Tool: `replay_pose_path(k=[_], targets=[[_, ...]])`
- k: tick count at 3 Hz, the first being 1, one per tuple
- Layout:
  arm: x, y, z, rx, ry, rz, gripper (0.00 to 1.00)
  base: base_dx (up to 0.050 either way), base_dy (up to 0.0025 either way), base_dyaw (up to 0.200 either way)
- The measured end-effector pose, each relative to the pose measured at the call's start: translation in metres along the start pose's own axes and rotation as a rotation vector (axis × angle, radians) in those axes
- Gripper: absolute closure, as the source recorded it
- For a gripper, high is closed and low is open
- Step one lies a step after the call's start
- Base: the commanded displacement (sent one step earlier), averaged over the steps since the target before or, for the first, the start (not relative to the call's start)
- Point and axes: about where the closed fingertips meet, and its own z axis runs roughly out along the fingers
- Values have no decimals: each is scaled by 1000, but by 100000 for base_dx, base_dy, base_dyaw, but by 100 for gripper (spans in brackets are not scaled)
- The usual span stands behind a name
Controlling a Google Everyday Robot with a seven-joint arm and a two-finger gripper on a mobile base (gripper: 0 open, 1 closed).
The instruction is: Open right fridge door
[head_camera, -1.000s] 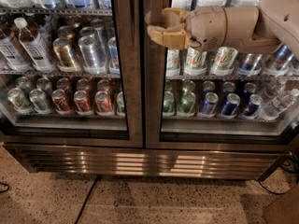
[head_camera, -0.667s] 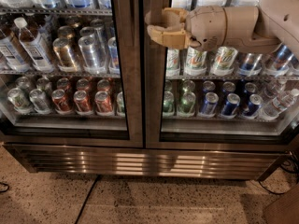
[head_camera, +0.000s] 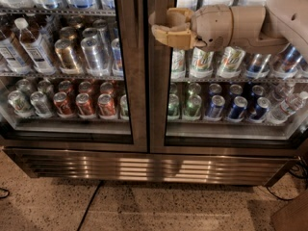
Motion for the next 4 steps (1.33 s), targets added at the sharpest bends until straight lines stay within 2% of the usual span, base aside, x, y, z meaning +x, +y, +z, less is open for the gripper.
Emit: replay_pose_path(k=[4], targets=[[1,-3,0,-2,-3,-1,100,0,0,0]])
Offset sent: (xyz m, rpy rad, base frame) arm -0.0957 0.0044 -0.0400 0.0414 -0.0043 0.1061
